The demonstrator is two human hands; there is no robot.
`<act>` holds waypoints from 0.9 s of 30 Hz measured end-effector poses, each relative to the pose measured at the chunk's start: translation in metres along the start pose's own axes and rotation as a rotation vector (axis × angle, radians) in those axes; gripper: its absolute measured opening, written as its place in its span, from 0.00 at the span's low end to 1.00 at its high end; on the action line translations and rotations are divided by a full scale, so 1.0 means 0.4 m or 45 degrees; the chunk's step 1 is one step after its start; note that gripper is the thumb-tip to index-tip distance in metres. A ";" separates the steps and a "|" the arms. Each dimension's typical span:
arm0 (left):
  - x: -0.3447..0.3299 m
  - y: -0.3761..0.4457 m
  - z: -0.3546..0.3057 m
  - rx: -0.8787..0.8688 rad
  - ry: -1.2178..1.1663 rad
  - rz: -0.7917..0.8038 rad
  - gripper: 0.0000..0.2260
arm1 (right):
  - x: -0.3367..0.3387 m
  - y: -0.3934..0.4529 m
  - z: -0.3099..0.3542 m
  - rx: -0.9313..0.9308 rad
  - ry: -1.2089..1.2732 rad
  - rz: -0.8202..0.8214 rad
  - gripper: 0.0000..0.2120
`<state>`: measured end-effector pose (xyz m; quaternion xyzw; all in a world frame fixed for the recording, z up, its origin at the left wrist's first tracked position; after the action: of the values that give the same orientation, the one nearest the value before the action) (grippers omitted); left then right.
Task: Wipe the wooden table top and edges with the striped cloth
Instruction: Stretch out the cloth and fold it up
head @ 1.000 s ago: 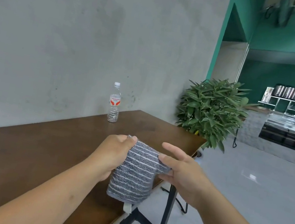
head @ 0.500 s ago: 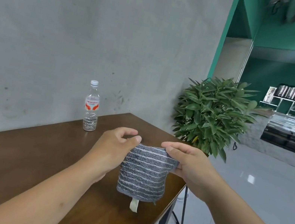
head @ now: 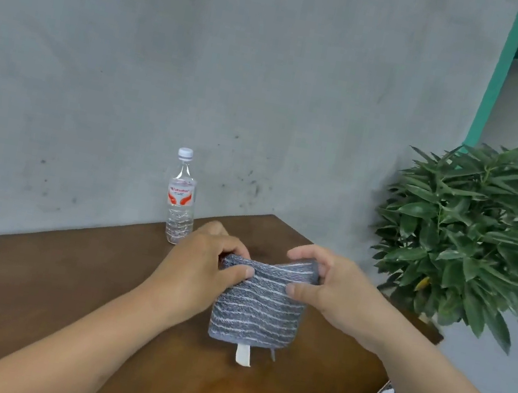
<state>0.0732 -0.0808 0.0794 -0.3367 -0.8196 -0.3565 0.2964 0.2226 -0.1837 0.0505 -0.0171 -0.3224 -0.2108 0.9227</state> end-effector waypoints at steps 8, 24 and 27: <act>-0.049 0.043 0.033 0.257 -0.051 -0.216 0.07 | 0.055 0.134 -0.022 0.232 -0.101 0.164 0.07; -0.184 0.101 0.386 0.908 -0.099 -0.340 0.05 | -0.168 0.437 -0.189 0.102 -0.107 0.378 0.05; -0.193 0.132 0.439 0.916 -0.111 -0.336 0.03 | -0.191 0.512 -0.206 0.087 -0.136 0.317 0.04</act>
<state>0.1166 0.0579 -0.0565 -0.1176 -0.9404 -0.0665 0.3120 0.2992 0.0178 -0.0395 -0.0369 -0.3735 -0.0823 0.9232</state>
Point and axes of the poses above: each hand's wrist, its own y-axis towards the middle knuckle, its own x-axis out of the back of the hand, z = x × y, the point moved 10 cm from there along y, towards the middle knuckle, and after that the axes turned 5 degrees about z, right-handed, at the moved point
